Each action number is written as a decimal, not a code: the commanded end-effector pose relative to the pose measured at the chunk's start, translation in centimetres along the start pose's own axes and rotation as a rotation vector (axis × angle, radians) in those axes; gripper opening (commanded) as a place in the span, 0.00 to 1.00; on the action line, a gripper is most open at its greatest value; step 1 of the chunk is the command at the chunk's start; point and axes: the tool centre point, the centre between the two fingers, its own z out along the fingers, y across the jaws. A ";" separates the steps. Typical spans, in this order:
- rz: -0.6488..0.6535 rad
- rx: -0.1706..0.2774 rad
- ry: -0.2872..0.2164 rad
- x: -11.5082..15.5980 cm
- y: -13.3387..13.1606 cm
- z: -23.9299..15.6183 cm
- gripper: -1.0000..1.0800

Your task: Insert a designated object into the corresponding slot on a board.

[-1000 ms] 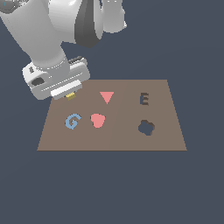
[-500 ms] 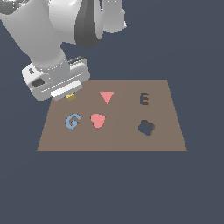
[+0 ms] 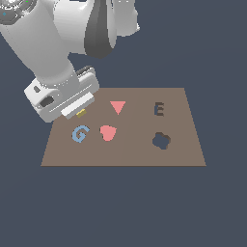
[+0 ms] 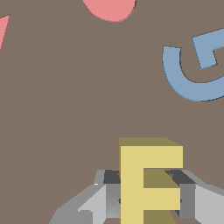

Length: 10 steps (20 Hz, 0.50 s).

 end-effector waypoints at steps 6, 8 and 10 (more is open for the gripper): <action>-0.267 -0.001 0.000 4.3 0.8 -0.2 0.00; -0.359 -0.001 0.000 5.9 0.8 -0.2 0.00; -0.459 -0.001 0.000 7.5 0.6 -0.2 0.00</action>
